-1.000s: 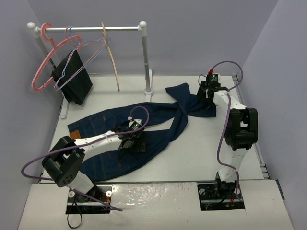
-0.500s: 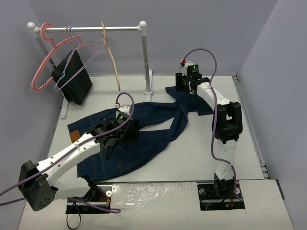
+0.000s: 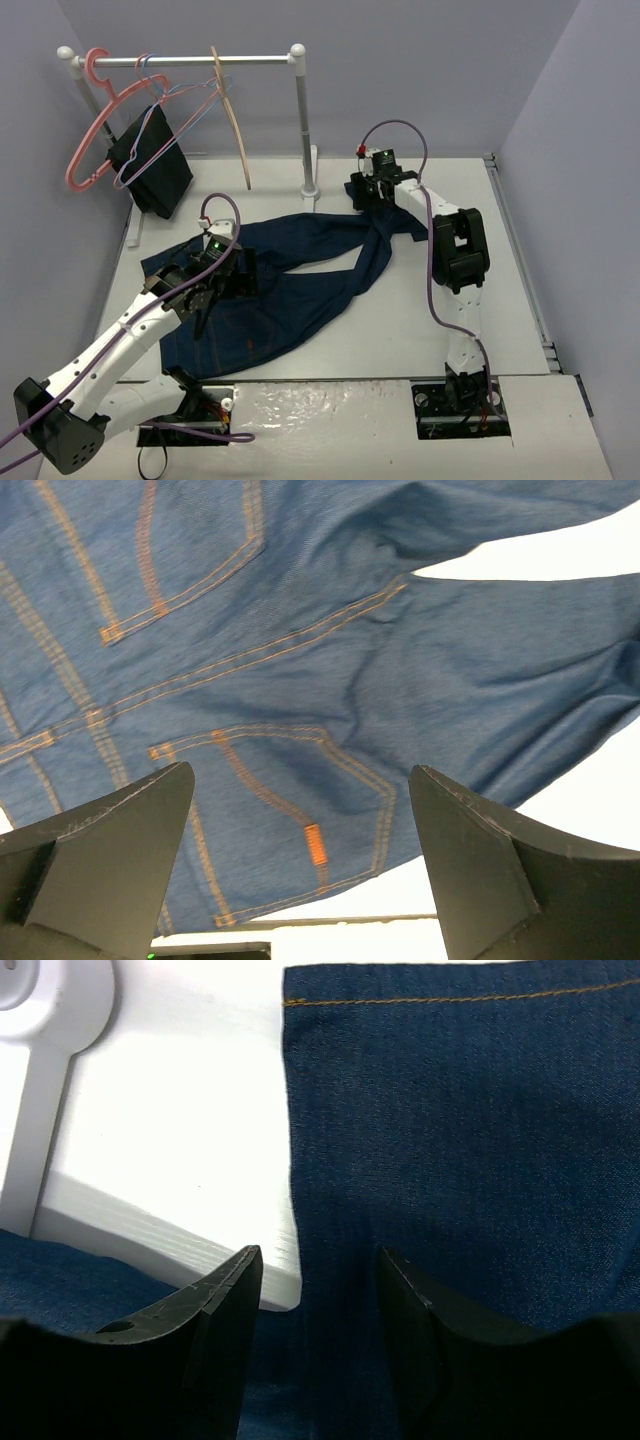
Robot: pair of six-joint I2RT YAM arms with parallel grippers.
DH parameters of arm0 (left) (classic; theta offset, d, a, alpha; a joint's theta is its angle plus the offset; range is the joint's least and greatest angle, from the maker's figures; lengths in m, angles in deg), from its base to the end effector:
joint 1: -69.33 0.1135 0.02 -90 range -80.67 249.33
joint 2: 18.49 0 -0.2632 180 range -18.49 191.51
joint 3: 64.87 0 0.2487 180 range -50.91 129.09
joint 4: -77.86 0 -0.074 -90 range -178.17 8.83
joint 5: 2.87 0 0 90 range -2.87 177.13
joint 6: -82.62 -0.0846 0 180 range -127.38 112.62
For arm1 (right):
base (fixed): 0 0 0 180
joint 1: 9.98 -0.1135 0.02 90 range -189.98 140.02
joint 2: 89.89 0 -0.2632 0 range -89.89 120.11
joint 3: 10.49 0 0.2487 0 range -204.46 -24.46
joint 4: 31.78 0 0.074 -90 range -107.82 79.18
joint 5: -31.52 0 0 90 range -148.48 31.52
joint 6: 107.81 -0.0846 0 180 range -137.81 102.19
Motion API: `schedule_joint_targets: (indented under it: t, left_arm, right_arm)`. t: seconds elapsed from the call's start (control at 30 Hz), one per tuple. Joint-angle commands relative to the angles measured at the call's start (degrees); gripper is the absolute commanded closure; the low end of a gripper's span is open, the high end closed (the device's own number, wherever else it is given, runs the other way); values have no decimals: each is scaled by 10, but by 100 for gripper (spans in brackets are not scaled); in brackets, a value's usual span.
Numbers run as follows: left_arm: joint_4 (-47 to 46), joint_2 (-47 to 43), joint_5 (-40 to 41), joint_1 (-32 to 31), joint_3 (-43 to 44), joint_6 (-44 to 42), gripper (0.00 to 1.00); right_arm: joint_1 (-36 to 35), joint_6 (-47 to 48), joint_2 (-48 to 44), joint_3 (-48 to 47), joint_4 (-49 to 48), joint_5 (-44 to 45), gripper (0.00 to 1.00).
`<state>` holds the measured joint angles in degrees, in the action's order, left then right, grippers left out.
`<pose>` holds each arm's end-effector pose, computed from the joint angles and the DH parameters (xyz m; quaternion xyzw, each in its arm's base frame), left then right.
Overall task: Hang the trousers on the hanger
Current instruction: Flatten out the trousers at the center of the board.
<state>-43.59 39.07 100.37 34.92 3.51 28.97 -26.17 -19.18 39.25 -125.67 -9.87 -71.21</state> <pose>0.1993 -0.1130 0.2666 -0.0572 0.9257 -0.1197 0.3543 0.5271 0.1725 0.1659 -0.1642 0.8711 0.1666 0.4318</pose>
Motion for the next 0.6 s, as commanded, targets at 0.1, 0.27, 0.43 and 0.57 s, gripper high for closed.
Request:
schedule_joint_targets:
  t: [0.1,0.27,0.43,0.57]
  left_arm:
    - [19,-13,11,9,-4,-17,13]
    - [22,-18,13,12,-10,-17,13]
    - [26,-29,13,12,-19,-11,13]
    - [29,-34,13,13,-29,-9,13]
  right_arm:
    - [-6,8,-6,-37,-19,-2,54]
    - [-8,8,4,-36,-19,5,55]
    - [-12,8,11,-33,-19,4,60]
    - [-13,8,16,-32,-18,10,69]
